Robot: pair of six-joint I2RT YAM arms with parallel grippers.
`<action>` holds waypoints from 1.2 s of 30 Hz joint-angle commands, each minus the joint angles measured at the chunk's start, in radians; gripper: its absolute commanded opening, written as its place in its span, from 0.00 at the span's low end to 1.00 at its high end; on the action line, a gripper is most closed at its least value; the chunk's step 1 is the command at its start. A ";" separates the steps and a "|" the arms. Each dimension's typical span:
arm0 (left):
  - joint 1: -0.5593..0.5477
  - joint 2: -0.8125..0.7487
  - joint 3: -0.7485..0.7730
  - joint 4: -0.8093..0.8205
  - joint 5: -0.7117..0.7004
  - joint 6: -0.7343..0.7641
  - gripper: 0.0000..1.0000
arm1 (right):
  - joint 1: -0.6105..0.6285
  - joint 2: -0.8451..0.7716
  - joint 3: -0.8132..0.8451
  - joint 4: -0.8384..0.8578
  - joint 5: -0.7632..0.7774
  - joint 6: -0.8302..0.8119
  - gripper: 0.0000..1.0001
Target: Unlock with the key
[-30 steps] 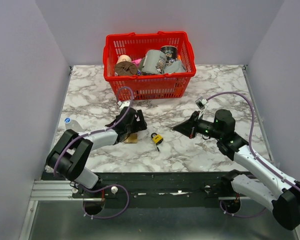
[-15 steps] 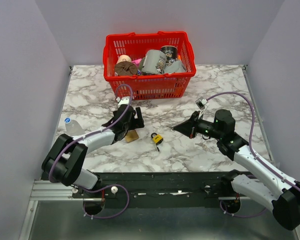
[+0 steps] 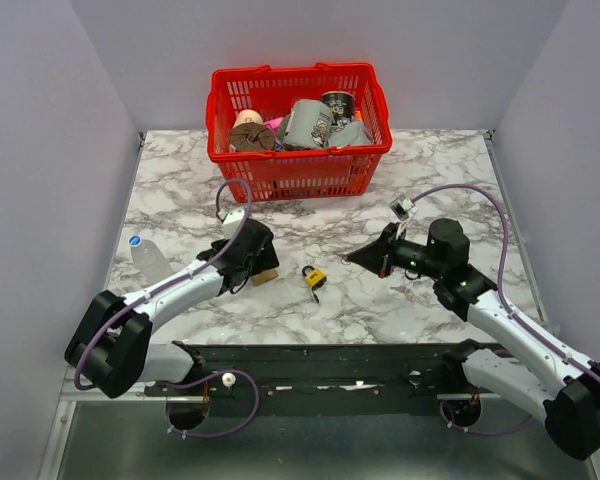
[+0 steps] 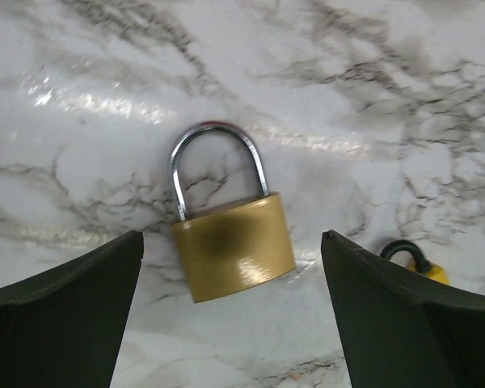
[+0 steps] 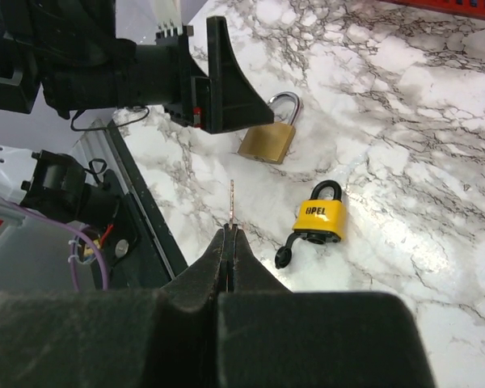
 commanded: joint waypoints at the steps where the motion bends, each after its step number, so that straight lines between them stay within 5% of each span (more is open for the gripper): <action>1: -0.040 0.023 0.042 -0.210 -0.132 -0.155 0.99 | -0.001 -0.005 -0.022 0.010 0.016 -0.032 0.01; 19: -0.092 0.258 0.212 -0.322 -0.094 -0.258 0.97 | -0.003 -0.103 -0.103 0.060 -0.041 -0.038 0.01; 36: -0.103 0.382 0.272 -0.388 -0.132 -0.244 0.84 | -0.001 -0.195 -0.122 0.027 -0.040 -0.046 0.01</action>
